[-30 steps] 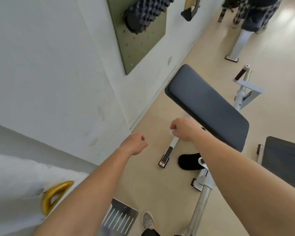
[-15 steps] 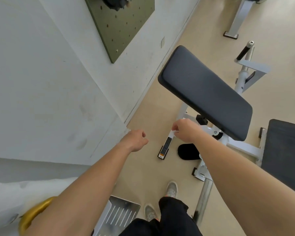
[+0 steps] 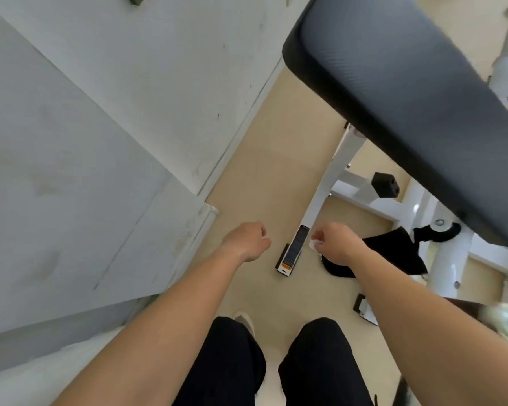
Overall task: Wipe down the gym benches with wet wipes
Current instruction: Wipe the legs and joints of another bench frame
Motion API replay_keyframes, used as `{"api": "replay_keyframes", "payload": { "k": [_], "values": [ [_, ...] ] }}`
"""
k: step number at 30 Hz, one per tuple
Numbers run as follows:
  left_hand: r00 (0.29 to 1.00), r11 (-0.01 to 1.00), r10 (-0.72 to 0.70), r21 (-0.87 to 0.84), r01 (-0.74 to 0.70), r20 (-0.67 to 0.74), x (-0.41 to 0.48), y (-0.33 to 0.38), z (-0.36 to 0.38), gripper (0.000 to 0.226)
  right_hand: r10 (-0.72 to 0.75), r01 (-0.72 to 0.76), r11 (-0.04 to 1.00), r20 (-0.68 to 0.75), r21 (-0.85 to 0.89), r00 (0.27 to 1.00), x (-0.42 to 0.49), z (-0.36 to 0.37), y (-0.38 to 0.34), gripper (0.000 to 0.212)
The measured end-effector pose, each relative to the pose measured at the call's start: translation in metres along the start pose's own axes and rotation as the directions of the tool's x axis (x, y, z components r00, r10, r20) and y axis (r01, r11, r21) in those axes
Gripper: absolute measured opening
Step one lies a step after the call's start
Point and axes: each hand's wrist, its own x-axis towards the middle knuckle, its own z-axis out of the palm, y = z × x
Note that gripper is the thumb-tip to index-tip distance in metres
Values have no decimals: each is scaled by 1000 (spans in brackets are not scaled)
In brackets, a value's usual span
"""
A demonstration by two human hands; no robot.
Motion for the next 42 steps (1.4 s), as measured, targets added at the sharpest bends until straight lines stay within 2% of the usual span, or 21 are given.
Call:
{"api": "replay_keyframes", "payload": {
  "k": [4,10,17,21,26,29,31,33,36,39,42],
  "values": [
    [999,999,-9,39,8,38,89,-29,48,40,39,-39,999,35,24,999,84,59,36,19],
    [999,998,7,56,-9,34,186,-42,82,40,39,-39,999,29,22,999,168,99,75,26],
    [991,985,131,112,-128,-17,293,-39,110,38,-24,24,1000,-84,8,996,275,132,118,26],
    [979,975,202,100,-197,-43,356,-43,138,39,-90,66,993,-285,-94,954,333,159,157,26],
    [942,945,327,12,-327,-76,405,-38,187,36,-193,183,980,-610,-80,768,381,199,203,24],
    [864,880,467,5,-474,-190,422,-30,222,39,-289,244,956,-683,-164,671,393,230,213,31],
    [757,807,578,76,-586,-303,432,-28,242,46,-350,269,936,-691,-228,632,390,252,220,43],
    [635,723,679,180,-667,-369,441,-31,259,51,-344,301,936,-670,-184,658,382,269,224,53],
    [457,579,803,317,-751,-384,454,-42,277,55,-348,345,929,-636,-133,689,370,283,230,58],
    [388,525,834,345,-778,-393,460,-51,288,55,-411,413,899,-601,-144,686,362,285,233,59],
    [347,518,827,361,-775,-442,465,-48,289,48,-430,468,877,-604,-105,670,360,282,237,55]
  ]
}}
